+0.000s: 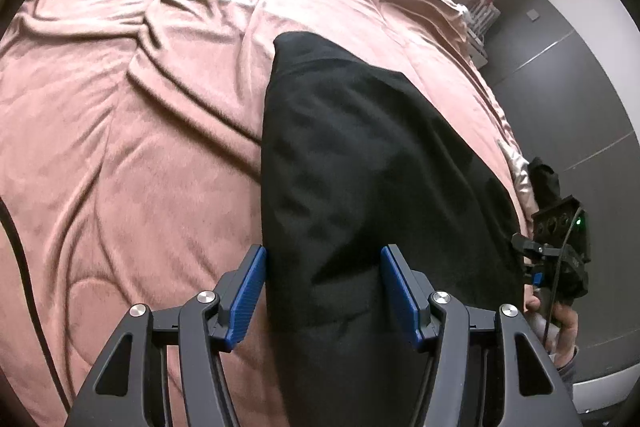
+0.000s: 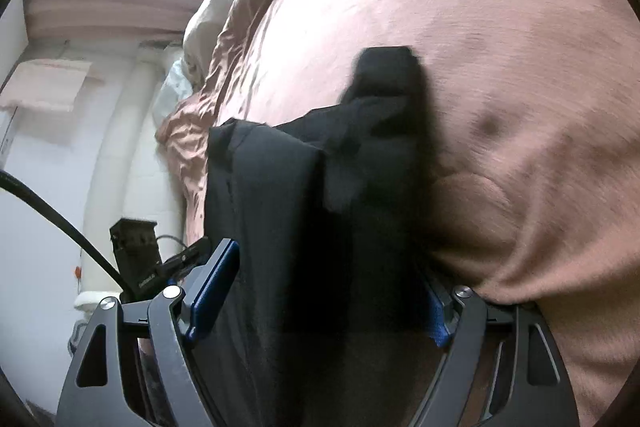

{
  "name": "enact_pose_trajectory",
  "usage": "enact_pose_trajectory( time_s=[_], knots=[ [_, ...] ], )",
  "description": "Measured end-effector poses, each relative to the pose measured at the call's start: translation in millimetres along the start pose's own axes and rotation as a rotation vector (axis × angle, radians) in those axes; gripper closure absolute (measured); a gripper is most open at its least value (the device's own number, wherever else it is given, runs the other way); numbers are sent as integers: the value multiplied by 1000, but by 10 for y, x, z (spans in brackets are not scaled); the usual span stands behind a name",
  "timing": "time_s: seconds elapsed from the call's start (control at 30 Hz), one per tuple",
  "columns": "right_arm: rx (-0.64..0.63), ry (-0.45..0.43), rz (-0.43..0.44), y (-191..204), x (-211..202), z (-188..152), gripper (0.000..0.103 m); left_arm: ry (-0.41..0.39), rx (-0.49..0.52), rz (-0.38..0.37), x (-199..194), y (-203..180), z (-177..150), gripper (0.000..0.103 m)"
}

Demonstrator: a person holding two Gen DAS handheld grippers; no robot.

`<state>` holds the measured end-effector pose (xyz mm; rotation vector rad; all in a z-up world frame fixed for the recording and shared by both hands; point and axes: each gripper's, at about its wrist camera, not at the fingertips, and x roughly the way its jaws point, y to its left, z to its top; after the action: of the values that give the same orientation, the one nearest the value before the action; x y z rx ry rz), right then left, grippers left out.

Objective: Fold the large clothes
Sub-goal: 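Lift the folded black jacket off the bed with both grippers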

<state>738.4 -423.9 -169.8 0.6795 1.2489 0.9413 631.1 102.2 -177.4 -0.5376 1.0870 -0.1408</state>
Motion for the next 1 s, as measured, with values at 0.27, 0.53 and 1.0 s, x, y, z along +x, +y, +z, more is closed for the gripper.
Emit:
enact_pose_trajectory(
  time_s=[0.27,0.53,1.0],
  knots=[
    [-32,42,-50,39,194,145,65,10,2,24,80,-32,96,48],
    [-155,-40,-73,491,-42,-20,89,-39,49,50,-164,-261,52,78],
    [-316,-188,-90,1252,-459,-753,91,-219,108,-16,-1202,-768,-263,87]
  ],
)
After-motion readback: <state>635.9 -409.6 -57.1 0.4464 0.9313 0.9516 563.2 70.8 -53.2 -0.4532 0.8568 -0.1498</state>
